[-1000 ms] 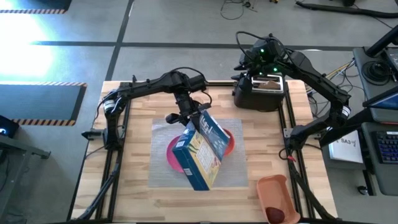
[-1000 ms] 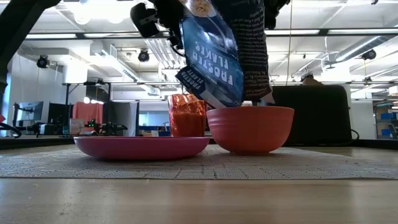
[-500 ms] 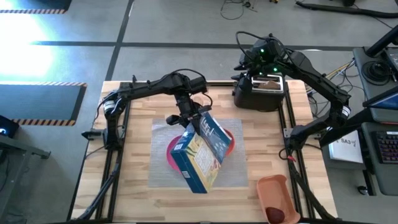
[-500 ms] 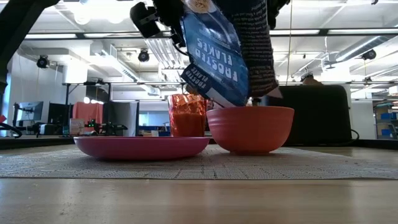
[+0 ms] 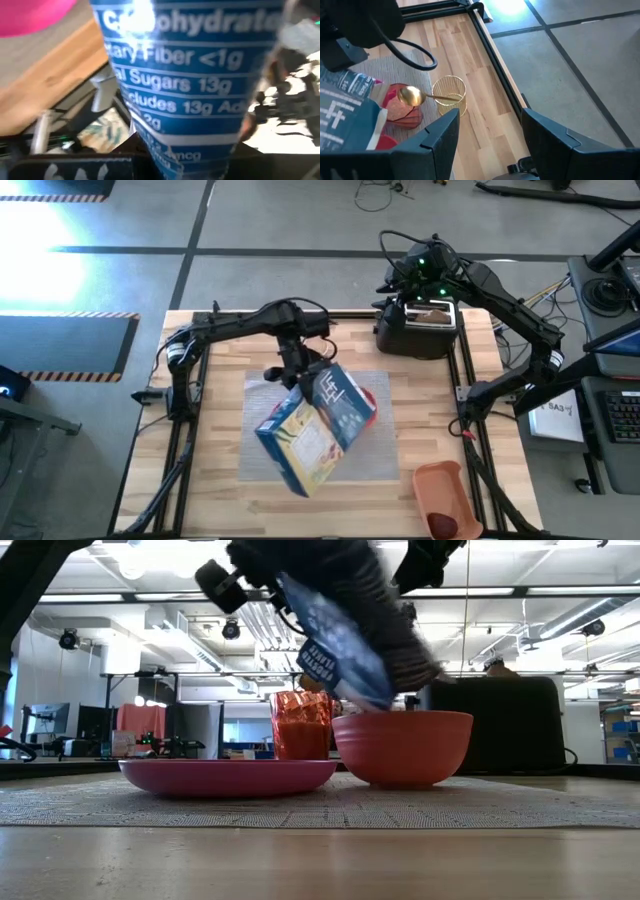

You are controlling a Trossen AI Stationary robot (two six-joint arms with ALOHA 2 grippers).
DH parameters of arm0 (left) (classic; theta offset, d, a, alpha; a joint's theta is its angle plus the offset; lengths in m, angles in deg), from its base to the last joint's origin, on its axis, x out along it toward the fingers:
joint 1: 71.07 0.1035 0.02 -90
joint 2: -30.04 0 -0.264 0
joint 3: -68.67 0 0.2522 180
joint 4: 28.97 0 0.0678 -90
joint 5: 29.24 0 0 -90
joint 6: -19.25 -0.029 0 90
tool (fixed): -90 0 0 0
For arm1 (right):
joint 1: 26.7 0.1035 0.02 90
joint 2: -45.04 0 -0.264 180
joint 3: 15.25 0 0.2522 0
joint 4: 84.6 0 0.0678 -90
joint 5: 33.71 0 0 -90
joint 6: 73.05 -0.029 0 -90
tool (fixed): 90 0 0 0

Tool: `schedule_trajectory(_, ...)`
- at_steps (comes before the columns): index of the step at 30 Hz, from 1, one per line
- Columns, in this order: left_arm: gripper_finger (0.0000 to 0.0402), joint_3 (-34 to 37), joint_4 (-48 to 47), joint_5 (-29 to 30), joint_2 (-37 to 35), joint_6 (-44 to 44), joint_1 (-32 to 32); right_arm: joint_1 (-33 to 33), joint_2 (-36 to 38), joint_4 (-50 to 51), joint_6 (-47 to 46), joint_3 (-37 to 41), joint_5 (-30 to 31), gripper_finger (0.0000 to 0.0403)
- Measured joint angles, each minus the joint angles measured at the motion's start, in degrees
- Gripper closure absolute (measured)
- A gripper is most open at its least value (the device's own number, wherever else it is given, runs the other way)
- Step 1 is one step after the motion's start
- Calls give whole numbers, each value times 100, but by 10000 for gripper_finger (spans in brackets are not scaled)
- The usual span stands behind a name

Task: Arrange a breakfast setting
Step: Pour the cereals from the cereal box into the orange bowl on the table mat

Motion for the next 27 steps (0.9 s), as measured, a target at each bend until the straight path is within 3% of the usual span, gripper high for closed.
schedule_trajectory(3, 333, 0, -455, 302, 0, -661, 13, 0, 0, -1, 6, 0, 0, 199)
schedule_trajectory(11, 333, 0, -593, 743, -11, -1988, 15, -1, 0, -1, 8, 0, 0, 199)
schedule_trajectory(20, 333, 0, -599, 1395, -112, -2986, 11, -2, 0, 0, 2, 0, 0, 200)
schedule_trajectory(27, 333, 1, -599, 2222, -477, -3892, -52, -1, 0, -2, 10, 0, -2, 199)
